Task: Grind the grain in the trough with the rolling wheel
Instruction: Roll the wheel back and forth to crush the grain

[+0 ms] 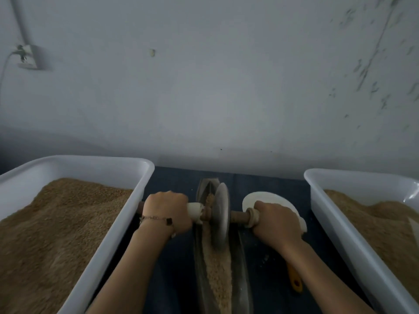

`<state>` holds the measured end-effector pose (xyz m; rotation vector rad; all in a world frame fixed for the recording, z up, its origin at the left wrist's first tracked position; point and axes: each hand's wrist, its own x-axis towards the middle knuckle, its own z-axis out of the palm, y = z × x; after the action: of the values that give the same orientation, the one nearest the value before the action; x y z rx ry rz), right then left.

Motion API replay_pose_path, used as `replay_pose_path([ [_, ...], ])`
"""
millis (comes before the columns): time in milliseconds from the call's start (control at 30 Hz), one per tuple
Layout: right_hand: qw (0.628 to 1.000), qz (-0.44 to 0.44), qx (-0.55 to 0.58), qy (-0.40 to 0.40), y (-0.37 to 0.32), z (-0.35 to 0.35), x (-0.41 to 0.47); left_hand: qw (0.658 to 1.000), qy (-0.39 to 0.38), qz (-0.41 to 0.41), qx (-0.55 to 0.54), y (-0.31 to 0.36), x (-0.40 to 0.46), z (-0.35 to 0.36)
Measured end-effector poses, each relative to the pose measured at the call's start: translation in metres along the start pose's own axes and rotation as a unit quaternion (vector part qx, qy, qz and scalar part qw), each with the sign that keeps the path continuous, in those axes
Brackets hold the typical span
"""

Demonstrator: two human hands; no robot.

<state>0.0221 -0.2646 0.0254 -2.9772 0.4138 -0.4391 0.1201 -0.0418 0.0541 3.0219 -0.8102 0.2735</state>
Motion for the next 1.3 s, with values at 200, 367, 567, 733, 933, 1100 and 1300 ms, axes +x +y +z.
replay_pose_path([
  [200,0.986,-0.040,-0.047,0.154,0.002,-0.007,-0.086,0.955,0.280,0.097,0.009,0.017,-0.091,0.000],
  [367,0.992,-0.004,-0.064,0.109,0.008,0.000,-0.106,0.944,0.308,0.118,0.018,0.024,-0.093,-0.006],
  [567,0.979,-0.093,-0.095,0.152,-0.009,-0.012,-0.034,0.971,0.224,0.024,-0.080,0.004,-0.058,0.031],
  [733,0.986,-0.077,-0.116,0.088,-0.018,-0.011,0.024,0.986,0.128,-0.099,-0.044,0.001,-0.019,0.034],
  [933,0.976,-0.073,-0.072,0.192,-0.014,-0.012,-0.033,0.969,0.237,-0.017,-0.073,0.014,-0.064,0.029],
  [1100,0.955,-0.105,-0.064,0.271,-0.002,-0.012,-0.085,0.952,0.299,0.039,-0.047,0.016,-0.107,0.017],
  [1300,0.987,-0.083,-0.077,0.112,0.005,-0.014,-0.059,0.982,0.180,0.057,-0.001,0.009,-0.077,0.010],
])
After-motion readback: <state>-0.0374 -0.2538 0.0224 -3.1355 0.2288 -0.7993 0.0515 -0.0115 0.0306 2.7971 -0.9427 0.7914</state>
